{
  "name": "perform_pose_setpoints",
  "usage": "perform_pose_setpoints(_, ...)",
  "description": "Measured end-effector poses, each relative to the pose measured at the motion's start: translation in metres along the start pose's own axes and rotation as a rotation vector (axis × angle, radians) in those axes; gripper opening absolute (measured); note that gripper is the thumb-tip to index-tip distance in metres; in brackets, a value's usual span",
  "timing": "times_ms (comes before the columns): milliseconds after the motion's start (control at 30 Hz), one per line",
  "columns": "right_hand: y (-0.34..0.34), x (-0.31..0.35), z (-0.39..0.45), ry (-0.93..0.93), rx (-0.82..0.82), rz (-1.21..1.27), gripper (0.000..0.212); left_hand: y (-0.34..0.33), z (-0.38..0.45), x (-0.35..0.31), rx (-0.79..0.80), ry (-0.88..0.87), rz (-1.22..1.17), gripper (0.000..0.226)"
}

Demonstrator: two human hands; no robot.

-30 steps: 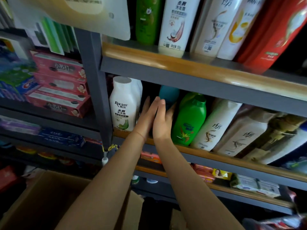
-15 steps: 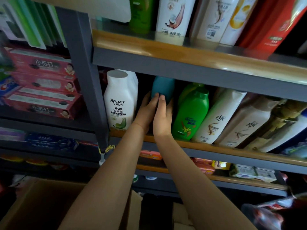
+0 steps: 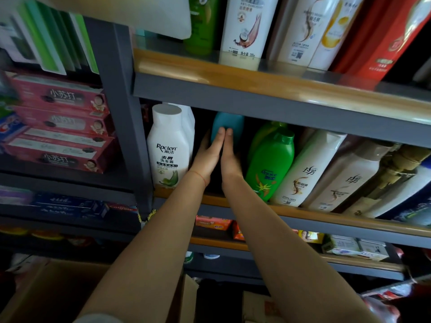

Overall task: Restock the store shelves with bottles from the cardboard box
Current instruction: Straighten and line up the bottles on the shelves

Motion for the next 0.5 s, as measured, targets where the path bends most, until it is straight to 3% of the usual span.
perform_pose_setpoints(267,-0.008,-0.002,0.009,-0.020,0.057,0.122,0.061,-0.002,0.010,0.002,-0.035,0.013,-0.064,0.050)
perform_pose_setpoints(500,0.003,-0.013,-0.007,-0.101,0.005,-0.265,0.077,0.004,-0.007,0.005,-0.164,0.020,-0.132,0.045)
Point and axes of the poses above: each hand's wrist, its own z-axis towards the middle knuckle, its own y-axis out of the back of the hand, x = y × z, the point moved 10 cm from there along z, towards the middle knuckle, and after that the axes turned 5 degrees about y, right-handed, at the moved point
